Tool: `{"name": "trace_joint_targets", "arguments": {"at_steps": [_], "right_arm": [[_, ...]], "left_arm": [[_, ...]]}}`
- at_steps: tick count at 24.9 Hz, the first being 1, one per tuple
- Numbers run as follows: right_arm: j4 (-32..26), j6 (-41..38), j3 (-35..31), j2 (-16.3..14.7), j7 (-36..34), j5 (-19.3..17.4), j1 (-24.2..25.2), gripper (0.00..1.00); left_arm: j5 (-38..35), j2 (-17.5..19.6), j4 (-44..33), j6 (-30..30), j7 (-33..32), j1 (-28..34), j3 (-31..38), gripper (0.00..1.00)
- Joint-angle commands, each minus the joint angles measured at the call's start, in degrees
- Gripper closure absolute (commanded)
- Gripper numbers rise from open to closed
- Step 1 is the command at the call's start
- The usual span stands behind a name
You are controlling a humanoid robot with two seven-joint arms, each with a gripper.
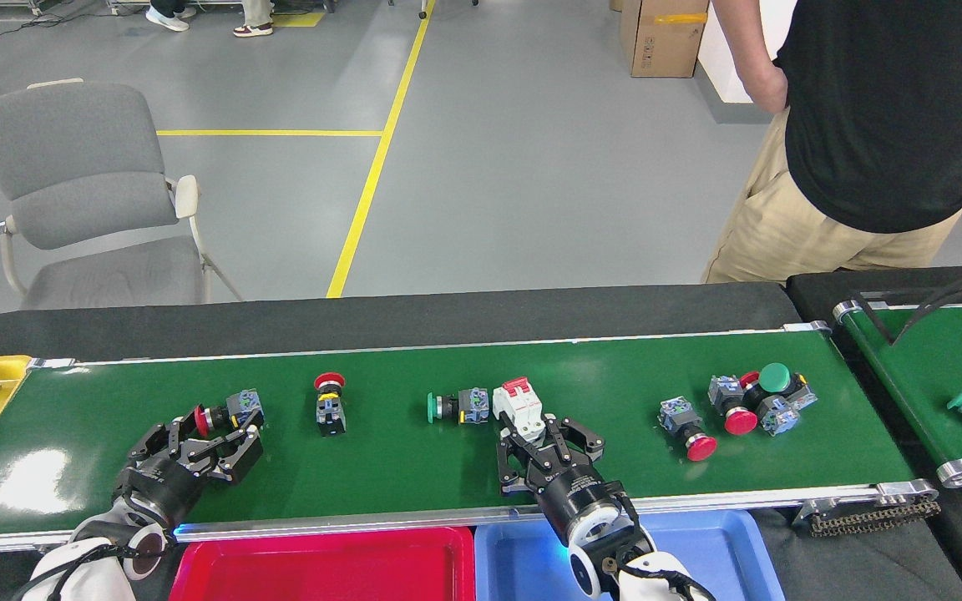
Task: Pick switch part from conveyor to tray
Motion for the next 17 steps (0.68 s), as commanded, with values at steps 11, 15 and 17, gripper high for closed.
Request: {"name": "trace_joint_targets", "arguments": {"at_steps": [11, 15, 17], "right_arm": [[-10.7, -32.5, -27.6, -15.3, 1.8, -9.9, 24.0, 0.00], [-11.2, -32.5, -30.8, -10.9, 3.5, -9.9, 24.2, 0.00], [-15.1, -32.5, -31.0, -6.4, 5.2, -9.2, 24.1, 0.00]], "left_arm": [[3.7, 1.1, -30.4, -15.3, 2.1, 19.3, 0.9, 0.83], [3.8, 0.1, -42.5, -15.3, 1.7, 31.5, 1.0, 0.21], [3.8, -2.4, -45.0, -15.3, 1.7, 36.0, 0.5, 0.00]]}}
